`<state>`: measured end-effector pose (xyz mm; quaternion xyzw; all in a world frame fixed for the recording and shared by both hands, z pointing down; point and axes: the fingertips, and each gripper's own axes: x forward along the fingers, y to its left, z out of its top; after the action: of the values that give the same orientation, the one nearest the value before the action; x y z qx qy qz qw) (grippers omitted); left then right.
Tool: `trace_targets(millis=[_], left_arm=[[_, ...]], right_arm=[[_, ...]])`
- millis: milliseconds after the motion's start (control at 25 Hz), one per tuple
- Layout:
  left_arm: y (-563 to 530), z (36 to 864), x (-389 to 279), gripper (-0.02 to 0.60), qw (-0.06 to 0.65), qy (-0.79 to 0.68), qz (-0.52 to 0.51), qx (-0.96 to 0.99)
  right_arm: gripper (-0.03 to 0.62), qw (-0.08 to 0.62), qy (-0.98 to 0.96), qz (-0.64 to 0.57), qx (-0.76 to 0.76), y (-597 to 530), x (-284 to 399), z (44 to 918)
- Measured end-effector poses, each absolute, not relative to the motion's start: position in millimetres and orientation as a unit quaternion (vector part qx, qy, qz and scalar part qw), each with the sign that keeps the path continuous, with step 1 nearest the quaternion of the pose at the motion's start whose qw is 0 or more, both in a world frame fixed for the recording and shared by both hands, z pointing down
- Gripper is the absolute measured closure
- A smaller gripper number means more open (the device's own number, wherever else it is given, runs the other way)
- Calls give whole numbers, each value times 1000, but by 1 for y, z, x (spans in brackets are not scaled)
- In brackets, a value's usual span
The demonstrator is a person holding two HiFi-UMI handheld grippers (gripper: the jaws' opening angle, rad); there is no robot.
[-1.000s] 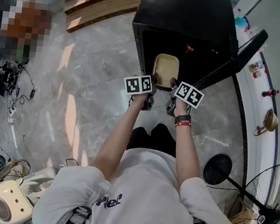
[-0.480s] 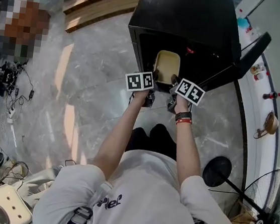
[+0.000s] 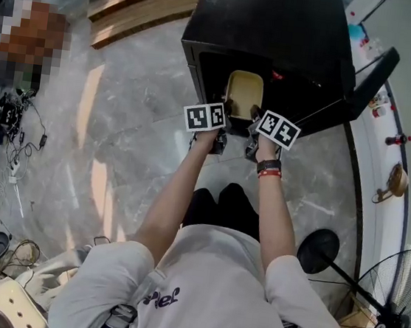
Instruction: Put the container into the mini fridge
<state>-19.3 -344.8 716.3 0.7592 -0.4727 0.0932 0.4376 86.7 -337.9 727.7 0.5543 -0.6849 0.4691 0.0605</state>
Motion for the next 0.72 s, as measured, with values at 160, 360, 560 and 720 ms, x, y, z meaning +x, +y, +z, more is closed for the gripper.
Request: trace_targets(millis=[160,360,560,720], left_arm=[[-355,722,-16,491,434,-472,97,761],[-366,725,-17,489,428,-473,100,764],[-377,728,-14,488,425,-476,98,764],[-385,729,-12,486,422,-477,99,765]], right_arm=[[487,57,-682,470,556,-348,90,734],[487,54,-684,469,556,-358,89,739],[485,50,-685,466,557,-370,92,741],[485,49,-685,464,560,-377,93,741]])
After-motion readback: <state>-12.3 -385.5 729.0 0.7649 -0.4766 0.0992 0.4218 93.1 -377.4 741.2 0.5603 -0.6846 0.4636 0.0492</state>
